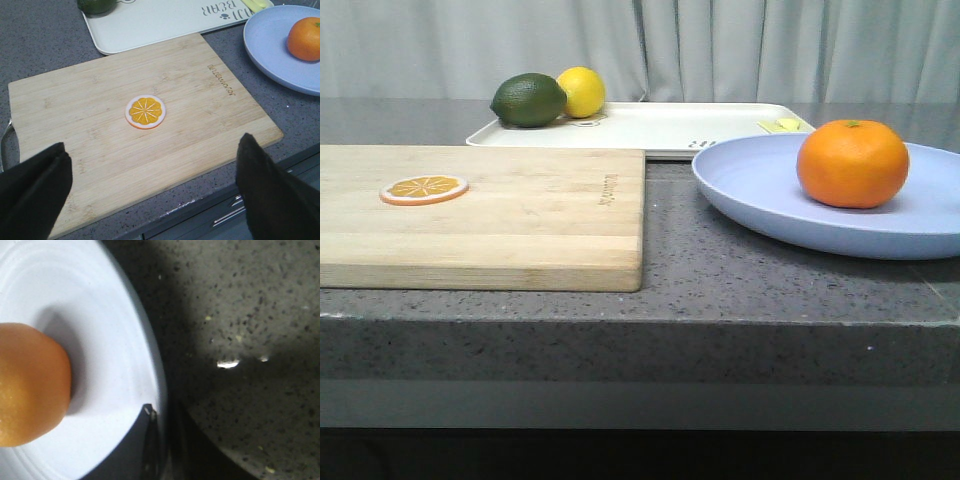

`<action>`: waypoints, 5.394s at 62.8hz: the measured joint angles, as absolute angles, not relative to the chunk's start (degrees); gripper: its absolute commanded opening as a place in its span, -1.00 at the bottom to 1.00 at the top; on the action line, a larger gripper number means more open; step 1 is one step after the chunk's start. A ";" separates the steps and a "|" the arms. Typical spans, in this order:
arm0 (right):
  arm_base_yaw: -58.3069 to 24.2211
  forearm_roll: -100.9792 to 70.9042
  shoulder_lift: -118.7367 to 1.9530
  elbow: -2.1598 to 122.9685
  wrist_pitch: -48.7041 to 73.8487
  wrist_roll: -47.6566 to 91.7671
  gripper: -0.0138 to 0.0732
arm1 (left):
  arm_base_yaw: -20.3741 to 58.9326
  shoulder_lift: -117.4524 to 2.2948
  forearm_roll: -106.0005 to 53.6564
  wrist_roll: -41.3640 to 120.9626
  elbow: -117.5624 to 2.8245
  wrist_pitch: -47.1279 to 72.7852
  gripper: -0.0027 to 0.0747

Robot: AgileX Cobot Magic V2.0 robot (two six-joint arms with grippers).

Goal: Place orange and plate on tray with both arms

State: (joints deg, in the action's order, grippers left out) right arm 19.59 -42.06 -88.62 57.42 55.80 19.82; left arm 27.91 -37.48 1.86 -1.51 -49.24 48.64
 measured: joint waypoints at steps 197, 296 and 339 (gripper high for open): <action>-1.56 -24.71 -129.56 136.89 68.32 -14.38 0.20 | 27.91 -37.48 1.94 -1.51 -49.24 48.53 0.72; -1.56 -8.40 -25.82 50.87 54.62 7.04 0.20 | 27.91 -37.48 1.94 -1.51 -49.24 48.53 0.72; -1.56 -8.27 -12.09 44.27 54.82 7.04 0.09 | 27.91 -37.48 1.94 -1.51 -49.24 48.53 0.47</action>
State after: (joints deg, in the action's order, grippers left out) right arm -1.56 -8.27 -12.09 44.27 54.82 7.04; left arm 27.91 -37.48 1.94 -1.51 -49.24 48.53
